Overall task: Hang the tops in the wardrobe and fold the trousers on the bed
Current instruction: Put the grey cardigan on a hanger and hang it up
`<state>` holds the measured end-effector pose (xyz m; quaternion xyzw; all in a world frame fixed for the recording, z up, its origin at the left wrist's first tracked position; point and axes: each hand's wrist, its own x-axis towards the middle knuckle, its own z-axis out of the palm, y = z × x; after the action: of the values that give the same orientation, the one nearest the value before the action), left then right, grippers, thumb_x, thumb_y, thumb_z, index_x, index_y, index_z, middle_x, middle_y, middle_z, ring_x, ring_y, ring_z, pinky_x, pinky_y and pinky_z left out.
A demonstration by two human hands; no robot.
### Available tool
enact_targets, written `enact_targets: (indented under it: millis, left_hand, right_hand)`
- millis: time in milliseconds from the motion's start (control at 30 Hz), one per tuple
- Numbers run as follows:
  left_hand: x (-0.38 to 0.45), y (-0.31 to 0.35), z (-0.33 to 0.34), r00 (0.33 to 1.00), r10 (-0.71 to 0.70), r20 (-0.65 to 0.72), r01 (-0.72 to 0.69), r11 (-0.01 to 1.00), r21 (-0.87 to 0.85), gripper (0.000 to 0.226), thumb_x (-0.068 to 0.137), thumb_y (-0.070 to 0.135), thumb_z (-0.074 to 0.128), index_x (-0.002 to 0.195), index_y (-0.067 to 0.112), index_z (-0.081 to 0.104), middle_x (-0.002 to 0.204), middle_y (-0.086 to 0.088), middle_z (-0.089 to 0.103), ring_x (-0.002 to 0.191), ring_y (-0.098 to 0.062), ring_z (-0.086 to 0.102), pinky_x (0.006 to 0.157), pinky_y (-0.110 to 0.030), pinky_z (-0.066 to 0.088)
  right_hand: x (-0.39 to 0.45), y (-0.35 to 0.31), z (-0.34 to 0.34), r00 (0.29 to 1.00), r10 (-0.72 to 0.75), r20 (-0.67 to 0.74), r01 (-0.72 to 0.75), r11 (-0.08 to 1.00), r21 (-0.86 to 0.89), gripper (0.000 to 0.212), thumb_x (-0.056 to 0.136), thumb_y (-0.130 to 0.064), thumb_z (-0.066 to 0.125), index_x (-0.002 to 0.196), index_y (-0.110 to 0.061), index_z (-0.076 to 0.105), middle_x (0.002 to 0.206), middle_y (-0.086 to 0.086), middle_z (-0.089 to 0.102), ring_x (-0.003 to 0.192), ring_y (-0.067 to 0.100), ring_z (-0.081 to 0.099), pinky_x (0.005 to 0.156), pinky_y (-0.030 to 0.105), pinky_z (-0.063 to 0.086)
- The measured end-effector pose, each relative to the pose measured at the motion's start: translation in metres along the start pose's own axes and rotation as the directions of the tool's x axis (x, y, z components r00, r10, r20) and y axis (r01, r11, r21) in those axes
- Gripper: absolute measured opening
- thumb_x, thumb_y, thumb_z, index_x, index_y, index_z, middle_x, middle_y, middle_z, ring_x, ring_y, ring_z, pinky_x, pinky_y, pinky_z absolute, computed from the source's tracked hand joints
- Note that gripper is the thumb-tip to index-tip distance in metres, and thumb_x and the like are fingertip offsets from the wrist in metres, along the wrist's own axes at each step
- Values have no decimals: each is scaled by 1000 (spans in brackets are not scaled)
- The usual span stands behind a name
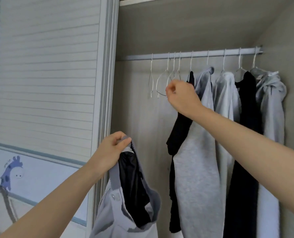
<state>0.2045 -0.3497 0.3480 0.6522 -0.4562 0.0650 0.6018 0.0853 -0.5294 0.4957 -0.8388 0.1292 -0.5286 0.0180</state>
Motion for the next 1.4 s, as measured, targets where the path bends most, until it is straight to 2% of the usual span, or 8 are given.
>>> enact_targets:
  millis: [133,300,600,733,900,967,1167,1400]
  left_hand:
    - [35,-18,3,993,119,-12,-119,992,36,30,98,19,55,81,-5,52,70,-6,45,65,-11,40,59,-21,31]
    - [76,-22,8,981,171,-94,-170,985,19,28,98,18,56,78,-3,54,67,-3,46,61,-5,43,58,-13,34]
    - [109,-45,23,996,74,-49,-76,996,-50,34,98,22,55,80,-6,49,68,-6,44,63,-10,41,55,-17,33]
    - [113,-54,25,994,-102,29,105,986,-129,30,98,26,55,72,11,51,62,1,46,58,-8,43,54,-20,34]
    - [113,-55,27,990,-127,65,134,984,-119,31,98,25,55,70,14,49,61,3,44,55,-6,41,54,-18,33]
    - [111,-53,26,986,-148,79,156,981,-113,32,98,25,55,69,14,49,60,3,44,54,-6,41,55,-20,33]
    - [90,-42,25,974,-219,60,224,969,-104,34,99,27,54,67,16,48,62,1,46,63,-12,44,62,-27,33]
    - [44,-19,4,949,-209,234,234,969,-82,20,95,16,59,82,2,65,72,-4,61,70,-14,56,68,-27,39]
  right_hand:
    - [91,16,6,976,-63,-210,23,981,-191,26,94,-16,38,104,-3,58,111,18,57,102,36,53,82,39,43]
    - [150,39,26,950,295,-99,-306,942,-135,37,95,-15,43,126,4,45,133,23,49,119,38,51,90,36,43]
    - [169,74,62,750,619,231,-660,722,206,21,97,-23,38,110,-13,51,89,3,50,71,15,47,77,35,47]
    - [174,78,72,778,597,196,-625,703,339,26,98,-17,41,72,-18,39,72,-2,36,62,12,38,53,22,41]
    - [193,93,76,836,549,-1,-512,781,358,28,93,-18,41,68,-21,30,74,0,37,81,19,42,68,27,39]
    - [181,78,66,812,582,-36,-543,777,318,3,89,-18,43,87,-16,46,94,12,50,91,23,44,69,30,38]
    - [137,43,40,859,503,-98,-467,847,254,44,97,-22,36,135,-2,44,142,19,35,126,36,40,105,41,36]
    - [36,3,8,929,368,-45,-311,838,448,20,75,-38,42,64,-24,33,78,2,32,70,19,34,61,27,28]
